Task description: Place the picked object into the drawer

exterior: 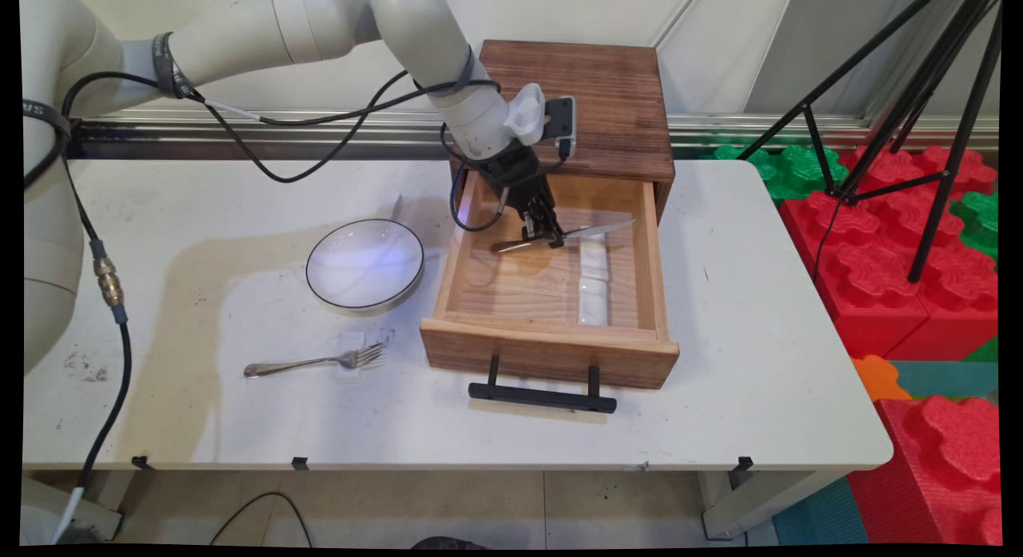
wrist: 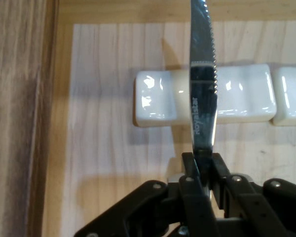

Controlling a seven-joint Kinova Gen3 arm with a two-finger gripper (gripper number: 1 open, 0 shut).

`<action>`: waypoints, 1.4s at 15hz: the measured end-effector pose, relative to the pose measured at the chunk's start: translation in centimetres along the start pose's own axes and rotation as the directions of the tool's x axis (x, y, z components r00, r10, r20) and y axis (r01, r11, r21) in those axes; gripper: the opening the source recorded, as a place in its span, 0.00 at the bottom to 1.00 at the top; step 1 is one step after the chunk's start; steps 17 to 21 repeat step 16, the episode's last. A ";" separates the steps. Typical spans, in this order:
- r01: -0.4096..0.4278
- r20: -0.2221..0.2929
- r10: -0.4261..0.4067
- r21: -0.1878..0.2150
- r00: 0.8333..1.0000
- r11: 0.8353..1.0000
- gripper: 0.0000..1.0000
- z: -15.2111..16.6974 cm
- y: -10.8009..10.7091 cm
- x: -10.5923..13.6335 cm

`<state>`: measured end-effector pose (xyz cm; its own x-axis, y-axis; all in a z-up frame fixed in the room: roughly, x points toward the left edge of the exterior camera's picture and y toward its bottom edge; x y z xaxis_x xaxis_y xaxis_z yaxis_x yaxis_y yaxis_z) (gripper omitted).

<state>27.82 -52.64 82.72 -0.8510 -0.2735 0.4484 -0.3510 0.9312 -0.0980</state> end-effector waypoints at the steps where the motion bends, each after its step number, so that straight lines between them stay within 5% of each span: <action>1: 0.000 0.002 0.000 0.000 1.000 1.000 0.00 0.2 -0.1 -0.1; 9: -0.005 0.023 0.005 -0.005 1.000 1.000 0.00 1.7 -0.2 -0.9; 10: -0.005 0.024 0.005 -0.006 1.000 1.000 1.00 1.8 -0.2 -0.9; 21: -0.003 0.023 0.003 0.004 1.000 1.000 1.00 1.9 -0.2 -1.0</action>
